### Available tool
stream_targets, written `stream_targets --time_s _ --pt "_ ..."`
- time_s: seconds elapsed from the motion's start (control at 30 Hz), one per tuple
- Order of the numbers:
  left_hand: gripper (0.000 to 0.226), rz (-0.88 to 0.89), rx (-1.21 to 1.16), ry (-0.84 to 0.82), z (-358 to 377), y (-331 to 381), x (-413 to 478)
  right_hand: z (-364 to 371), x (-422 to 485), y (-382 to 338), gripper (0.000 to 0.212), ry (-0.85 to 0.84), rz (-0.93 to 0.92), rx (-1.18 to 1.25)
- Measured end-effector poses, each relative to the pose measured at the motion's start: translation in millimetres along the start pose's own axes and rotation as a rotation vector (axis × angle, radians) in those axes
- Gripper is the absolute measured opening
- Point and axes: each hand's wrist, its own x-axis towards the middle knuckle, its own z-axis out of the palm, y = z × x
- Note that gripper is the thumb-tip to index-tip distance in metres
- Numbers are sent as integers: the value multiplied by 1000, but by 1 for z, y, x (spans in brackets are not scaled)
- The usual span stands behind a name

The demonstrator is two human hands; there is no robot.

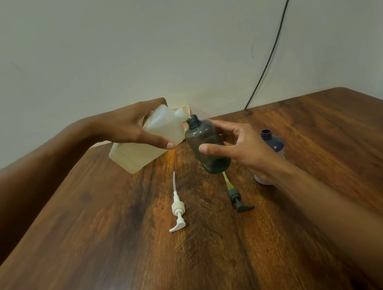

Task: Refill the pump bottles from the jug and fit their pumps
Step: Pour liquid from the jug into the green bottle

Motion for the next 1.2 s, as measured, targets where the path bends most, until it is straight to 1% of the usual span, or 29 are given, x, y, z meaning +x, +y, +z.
stream_targets --time_s 0.57,0.9,1.2 --pt "79 25 8 10 -3 1 1 1 1 2 74 11 1 0" --pt "73 29 -1 13 -4 -1 0 2 1 -1 63 18 5 23" --pt "78 16 11 0 -5 0 0 4 1 -1 64 12 24 40"
